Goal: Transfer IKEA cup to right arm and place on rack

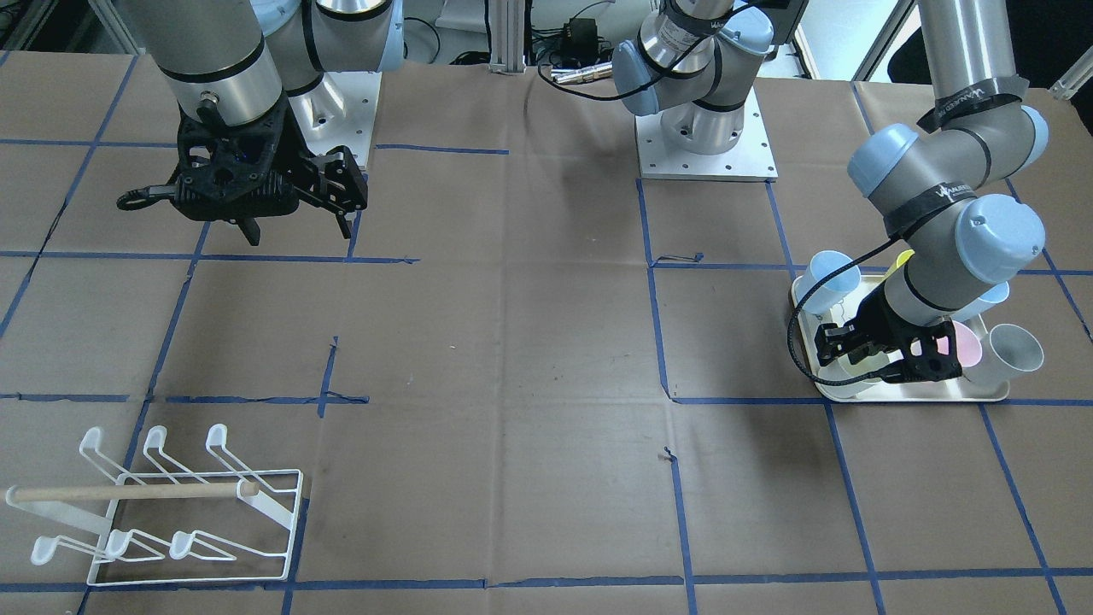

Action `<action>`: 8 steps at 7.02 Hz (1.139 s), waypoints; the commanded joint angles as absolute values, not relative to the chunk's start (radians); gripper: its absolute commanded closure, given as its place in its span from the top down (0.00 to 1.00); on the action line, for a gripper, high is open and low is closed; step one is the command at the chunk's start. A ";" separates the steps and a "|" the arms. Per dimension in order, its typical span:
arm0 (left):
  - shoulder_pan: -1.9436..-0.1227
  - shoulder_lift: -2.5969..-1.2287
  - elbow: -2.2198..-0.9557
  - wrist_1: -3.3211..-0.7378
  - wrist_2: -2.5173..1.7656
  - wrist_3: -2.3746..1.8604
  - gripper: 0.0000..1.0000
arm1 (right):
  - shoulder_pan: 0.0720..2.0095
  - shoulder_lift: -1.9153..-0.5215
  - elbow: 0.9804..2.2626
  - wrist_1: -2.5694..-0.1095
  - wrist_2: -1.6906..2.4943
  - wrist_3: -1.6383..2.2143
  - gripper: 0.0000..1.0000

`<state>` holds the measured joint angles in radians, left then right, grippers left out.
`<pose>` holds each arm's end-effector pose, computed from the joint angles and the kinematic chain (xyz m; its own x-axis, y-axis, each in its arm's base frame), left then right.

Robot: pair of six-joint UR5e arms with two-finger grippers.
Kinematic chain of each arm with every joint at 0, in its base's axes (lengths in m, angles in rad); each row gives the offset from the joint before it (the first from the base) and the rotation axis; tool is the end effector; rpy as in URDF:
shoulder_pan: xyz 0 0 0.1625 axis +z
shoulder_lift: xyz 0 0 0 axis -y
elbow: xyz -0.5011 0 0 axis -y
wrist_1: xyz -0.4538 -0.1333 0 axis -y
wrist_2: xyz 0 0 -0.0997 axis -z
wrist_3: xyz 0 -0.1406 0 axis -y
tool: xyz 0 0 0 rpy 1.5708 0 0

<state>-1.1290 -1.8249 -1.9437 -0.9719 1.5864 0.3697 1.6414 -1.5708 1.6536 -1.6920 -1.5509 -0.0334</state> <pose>0.1334 -0.5886 0.2379 -0.9974 -0.0717 -0.0044 -0.0718 0.9969 0.0318 0.1751 -0.5463 0.4894 -0.9943 -0.1045 -0.0186 -0.1038 0.9938 -0.0390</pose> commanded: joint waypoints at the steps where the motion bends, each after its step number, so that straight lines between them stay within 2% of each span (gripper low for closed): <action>1: -1.131 -1.801 -1.907 -1.006 1.586 0.373 0.00 | 1.641 -1.571 1.654 -1.692 -1.551 -0.032 1.00; 3: -1.132 -1.767 -1.773 -1.200 1.586 0.373 0.00 | 1.641 -1.571 1.654 -1.704 -1.549 -0.032 1.00; 5: -1.137 -1.755 -1.573 -1.447 1.585 0.370 0.00 | 1.640 -1.554 1.690 -1.919 -1.519 -0.031 1.00; 6: -1.167 -1.758 -1.493 -1.524 1.585 0.368 0.00 | 1.632 -1.548 1.750 -2.086 -1.447 -0.008 1.00; 8: -1.248 -1.782 -1.468 -1.479 1.566 0.371 0.00 | 1.632 -1.552 1.819 -2.279 -1.297 0.331 1.00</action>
